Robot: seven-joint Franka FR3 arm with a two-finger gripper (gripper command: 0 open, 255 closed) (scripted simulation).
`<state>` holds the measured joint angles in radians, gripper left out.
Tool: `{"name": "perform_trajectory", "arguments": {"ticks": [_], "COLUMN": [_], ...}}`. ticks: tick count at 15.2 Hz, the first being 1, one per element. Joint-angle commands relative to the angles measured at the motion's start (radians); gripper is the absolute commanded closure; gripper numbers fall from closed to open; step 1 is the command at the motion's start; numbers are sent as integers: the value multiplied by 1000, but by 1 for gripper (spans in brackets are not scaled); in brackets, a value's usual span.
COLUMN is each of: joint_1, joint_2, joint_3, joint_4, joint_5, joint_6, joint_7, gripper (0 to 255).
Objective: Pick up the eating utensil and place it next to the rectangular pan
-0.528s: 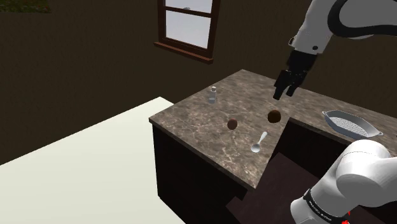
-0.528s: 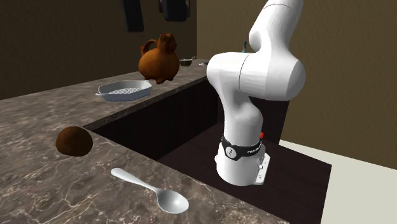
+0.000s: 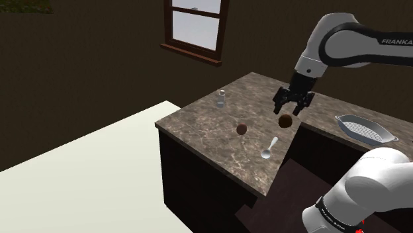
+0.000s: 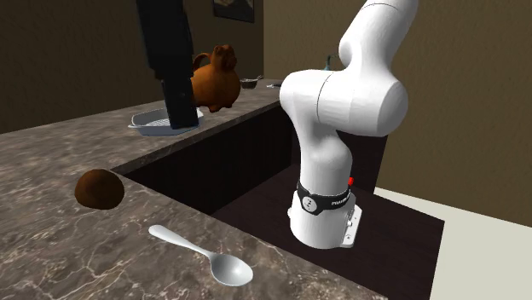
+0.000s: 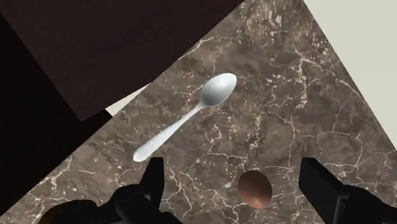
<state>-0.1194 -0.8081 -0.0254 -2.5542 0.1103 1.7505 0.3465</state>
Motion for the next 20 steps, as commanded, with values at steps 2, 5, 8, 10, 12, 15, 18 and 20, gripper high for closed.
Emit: {"name": "perform_trajectory", "arguments": {"ticks": [2, 5, 8, 10, 12, 15, 18, 20], "joint_1": [-61, -118, -172, -203, -223, -210, -195, -187], "joint_2": [17, 35, 61, 84, 105, 142, 185, 209], "joint_3": [12, 23, 37, 47, 55, 60, 64, 66], "joint_4": [-86, -175, -263, -319, -359, -379, -397, -405], "joint_5": [35, 71, 113, 146, 173, 189, 208, 219], "joint_6": [111, 225, 346, 432, 497, 556, 617, 650], "joint_7": [136, 260, 380, 458, 513, 506, 498, 493], "gripper": [0, 0, 0, 0, 0, 0, 0, 0]}}
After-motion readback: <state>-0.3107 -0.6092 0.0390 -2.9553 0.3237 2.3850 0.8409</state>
